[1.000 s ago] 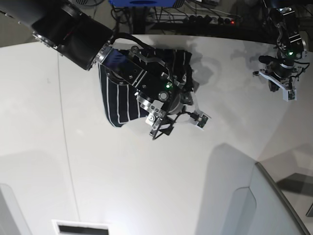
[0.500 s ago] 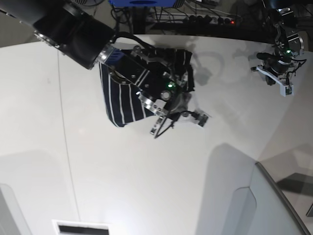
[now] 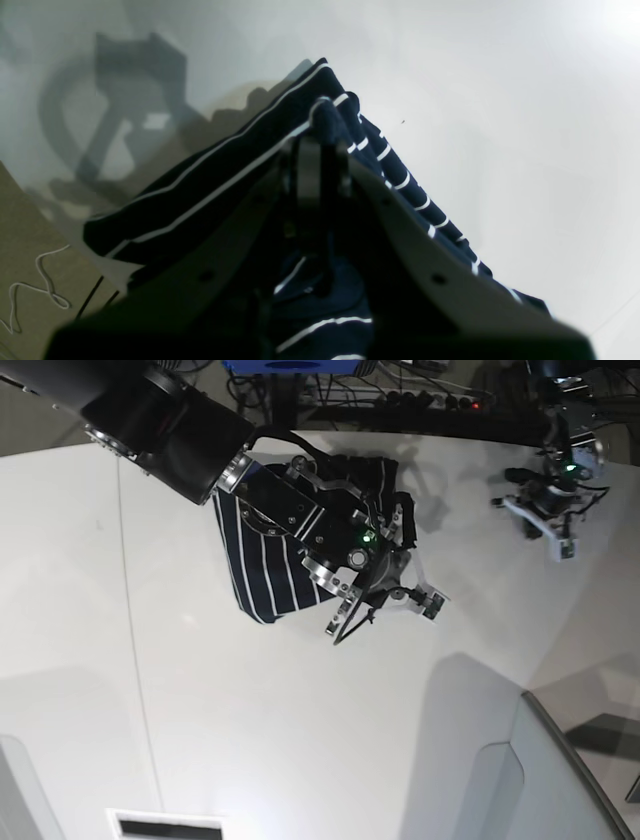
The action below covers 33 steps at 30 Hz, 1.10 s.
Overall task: Layout the t-shirt on the table in an organized manner, then fold the t-shirt properly
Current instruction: 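Grasp the striped bundle with the right gripper and fold it over onto itself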
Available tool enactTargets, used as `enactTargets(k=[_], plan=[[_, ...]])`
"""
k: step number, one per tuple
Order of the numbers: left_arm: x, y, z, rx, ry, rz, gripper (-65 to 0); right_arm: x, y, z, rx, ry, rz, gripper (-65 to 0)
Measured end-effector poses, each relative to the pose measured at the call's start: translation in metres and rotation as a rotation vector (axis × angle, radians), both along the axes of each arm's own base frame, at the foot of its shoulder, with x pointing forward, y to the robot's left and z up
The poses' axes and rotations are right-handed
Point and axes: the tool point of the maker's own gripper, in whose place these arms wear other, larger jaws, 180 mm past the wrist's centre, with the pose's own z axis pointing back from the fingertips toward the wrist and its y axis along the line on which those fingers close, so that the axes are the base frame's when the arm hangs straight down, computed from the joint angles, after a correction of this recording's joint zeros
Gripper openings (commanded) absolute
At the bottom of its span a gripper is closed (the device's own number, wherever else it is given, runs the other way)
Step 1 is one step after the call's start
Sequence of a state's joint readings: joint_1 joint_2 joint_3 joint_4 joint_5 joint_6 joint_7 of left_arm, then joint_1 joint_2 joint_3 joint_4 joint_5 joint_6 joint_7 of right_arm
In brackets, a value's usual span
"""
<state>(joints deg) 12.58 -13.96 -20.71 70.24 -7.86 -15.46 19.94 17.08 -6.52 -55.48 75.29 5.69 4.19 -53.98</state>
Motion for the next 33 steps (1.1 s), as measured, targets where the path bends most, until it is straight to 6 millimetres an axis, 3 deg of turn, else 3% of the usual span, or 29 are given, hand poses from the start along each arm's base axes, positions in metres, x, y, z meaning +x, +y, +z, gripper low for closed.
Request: enactTargets(k=[5,8,14,33], plan=[[0.023,-0.06,-0.003,-0.09,-0.047,-0.08,-65.0,-0.008,0.018,0.003,0.111,0.078,-0.001,-64.4],[0.033,-0.087,-0.004,-0.113,-0.066,-0.125,-65.0,0.0,0.012,-0.005,0.095,0.091,-0.019,-64.4],[0.035,-0.133,-0.008,-0.163,-0.065,-0.221,-65.0,0.001,0.015,-0.003,0.121,0.095,-0.024,-64.4],[0.038,-0.148,-0.007,-0.193,-0.065,-0.24,-65.0,-0.009,0.027,0.003,0.19,0.159,-0.025,-63.6]])
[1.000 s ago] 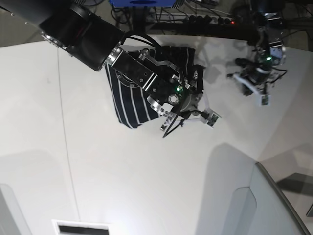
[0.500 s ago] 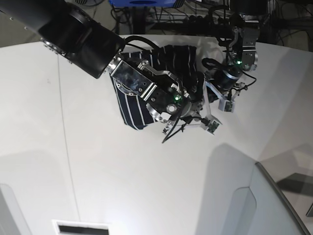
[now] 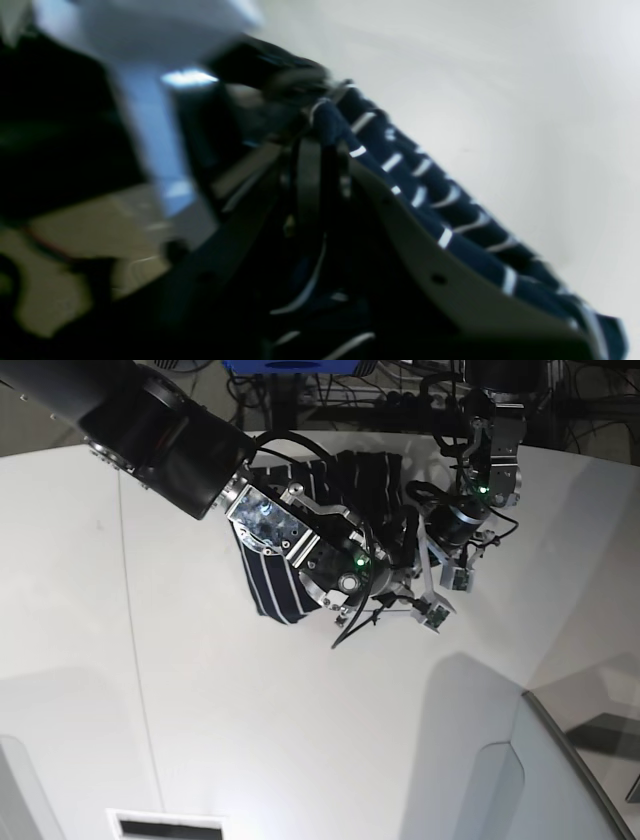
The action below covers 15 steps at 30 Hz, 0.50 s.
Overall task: Layout the t-shirt on the table in an organized manner, then fold the t-shirt properly
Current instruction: 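Grasp the striped bundle with the right gripper and fold it over onto itself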
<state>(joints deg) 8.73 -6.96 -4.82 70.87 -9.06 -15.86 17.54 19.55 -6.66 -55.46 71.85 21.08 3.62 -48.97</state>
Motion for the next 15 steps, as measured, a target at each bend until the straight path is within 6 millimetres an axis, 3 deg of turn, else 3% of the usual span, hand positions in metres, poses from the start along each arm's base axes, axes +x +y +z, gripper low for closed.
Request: enactTargets(k=[3,6,9,12,15], plan=[[0.0,0.002,0.0,-0.001,-0.001,0.0,-65.0,0.002,0.005,0.005,0.034,0.004,-0.003,-56.1],[-0.002,0.012,0.003,0.018,0.02,0.004,-65.0,0.005,0.005,0.007,0.033,-0.004,-0.004,-41.1],[-0.008,0.059,0.009,0.069,0.024,0.115,-65.0,0.002,0.005,0.014,0.028,-0.003,0.007,-30.2],[-0.012,0.113,0.021,0.124,0.007,0.248,-65.0,0.003,0.014,0.042,0.088,-0.056,0.033,-30.8],[-0.01,0.142,0.039,0.166,-0.035,0.281,-65.0,0.015,0.002,0.077,0.162,-0.099,0.002,-36.5]])
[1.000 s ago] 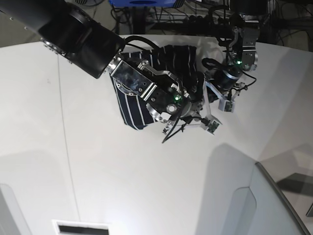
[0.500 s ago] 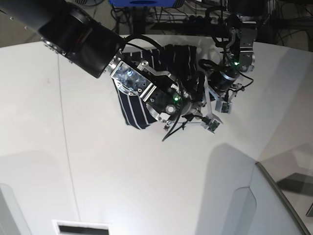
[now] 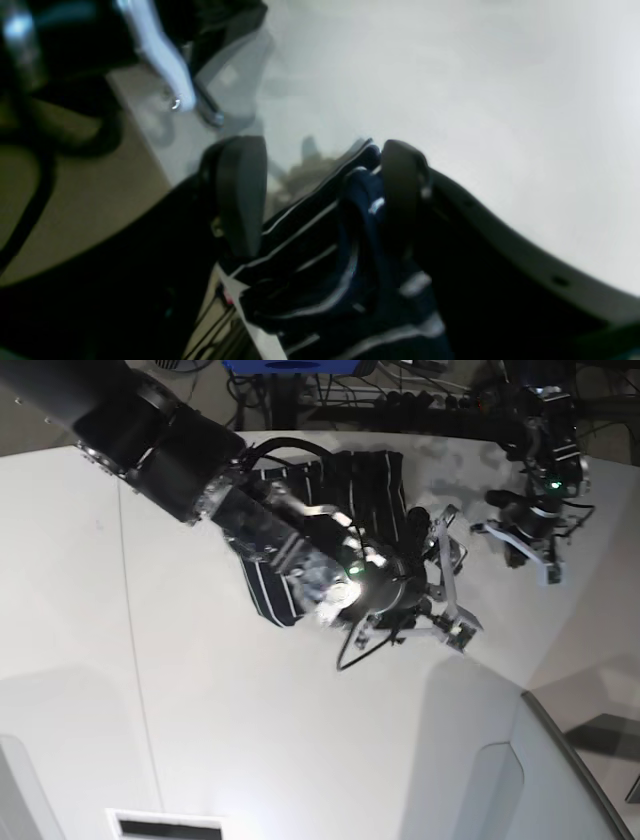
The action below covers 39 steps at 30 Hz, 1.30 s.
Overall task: Layout the t-shirt on the table in an organized manner, then fold the t-shirt properly
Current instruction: 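Grasp the striped bundle with the right gripper and fold it over onto itself, then grasp opposite sides of the folded shirt with both grippers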
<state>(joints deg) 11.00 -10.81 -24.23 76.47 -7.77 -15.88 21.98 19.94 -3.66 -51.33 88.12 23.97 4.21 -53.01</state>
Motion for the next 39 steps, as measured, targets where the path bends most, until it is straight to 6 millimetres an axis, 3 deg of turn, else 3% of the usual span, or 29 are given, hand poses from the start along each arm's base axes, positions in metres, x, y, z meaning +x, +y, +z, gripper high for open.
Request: enactTargets(k=[2,3,6,10,13,19,23,26,30,36,39], plan=[[-0.003,0.011,0.008,0.031,-0.015,-0.003,-65.0,0.022,-0.03,0.017,0.046,-0.02,-0.112,-42.9],[-0.008,0.014,0.008,0.043,-0.004,-0.007,-65.0,0.035,-0.055,0.02,0.052,-0.027,-0.187,-48.2],[-0.023,0.016,0.004,0.055,0.031,-0.011,-65.0,0.048,-0.115,0.011,0.078,0.006,-0.4,-64.5],[-0.02,0.004,0.007,0.041,0.012,-0.034,-65.0,0.031,-0.143,-0.027,0.102,0.126,-0.522,-63.9],[-0.016,0.003,0.009,0.036,-0.002,-0.029,-65.0,0.034,-0.156,-0.045,0.098,0.122,-0.557,-64.1],[-0.007,-0.011,0.012,0.011,-0.026,-0.034,-65.0,0.018,-0.142,-0.079,0.103,0.173,-0.51,-64.1],[-0.007,-0.006,0.015,0.023,-0.029,-0.03,-65.0,0.012,-0.147,-0.112,0.077,0.221,-0.543,-64.1],[-0.009,-0.007,0.012,0.017,-0.023,-0.029,-65.0,0.01,-0.148,-0.123,0.077,0.236,-0.559,-64.1],[-0.008,-0.007,0.013,0.019,-0.024,-0.029,-65.0,0.013,-0.145,-0.113,0.084,0.22,-0.55,-63.9],[-0.007,-0.008,0.014,0.016,-0.028,-0.029,-65.0,0.005,-0.138,-0.049,0.127,0.128,-0.473,-63.8],[-0.002,-0.014,0.025,0.004,-0.057,-0.046,-65.0,-0.01,-0.138,-0.047,0.115,0.152,-0.465,-63.6]])
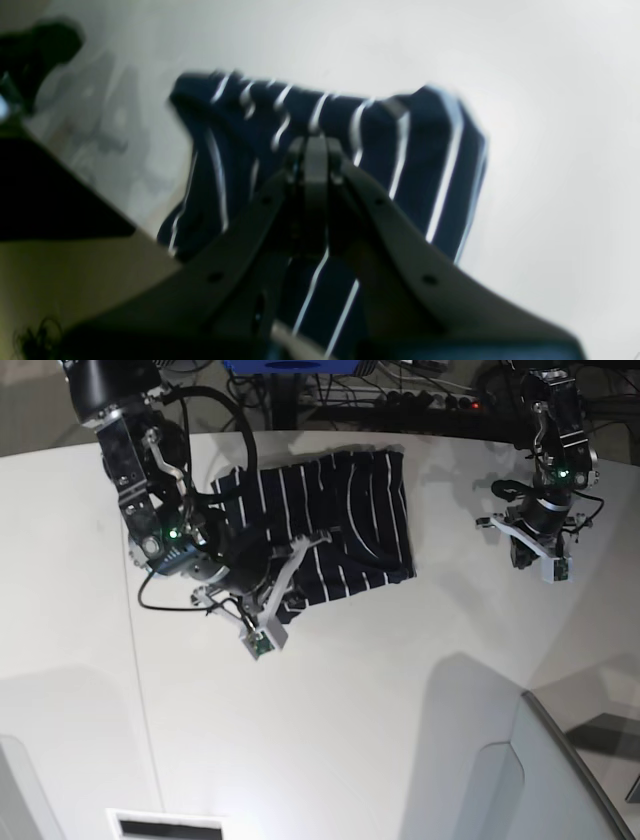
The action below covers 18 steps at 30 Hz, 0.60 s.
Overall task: Layout the t-shirt on the table in an organized manner, then fold the t-shirt properly
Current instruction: 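Grasp opposite sides of the folded shirt with both grippers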
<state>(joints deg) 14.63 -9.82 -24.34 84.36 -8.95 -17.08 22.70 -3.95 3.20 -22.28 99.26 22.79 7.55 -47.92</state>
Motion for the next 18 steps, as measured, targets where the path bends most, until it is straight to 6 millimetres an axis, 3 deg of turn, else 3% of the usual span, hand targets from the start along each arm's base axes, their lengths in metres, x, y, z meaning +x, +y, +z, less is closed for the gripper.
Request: enactTargets(k=[4,8,10,12,15,18], plan=[[0.018,-0.032,0.042,-0.132,-0.14,-0.078,-65.0,-0.017,-0.011,-0.037,-0.049,0.096,-0.005,-63.6],[0.02,-0.06,0.067,-0.203,-0.131,-0.116,-65.0,-0.016,-0.026,-0.075,-0.067,0.145,-0.046,-63.8],[0.025,-0.085,0.075,-0.225,-0.145,-0.176,-65.0,-0.018,-0.032,-0.087,-0.091,0.172,-0.056,-63.9],[0.027,-0.121,0.077,-0.254,-0.14,-0.276,-65.0,-0.018,-0.03,-0.084,-0.081,0.163,-0.054,-64.1],[0.021,-0.172,0.07,-0.318,-0.107,-0.388,-65.0,-0.016,-0.025,-0.058,-0.059,0.097,-0.046,-63.8],[0.015,-0.183,0.066,-0.33,-0.088,-0.416,-65.0,-0.018,-0.028,-0.026,-0.032,0.032,-0.034,-63.5]])
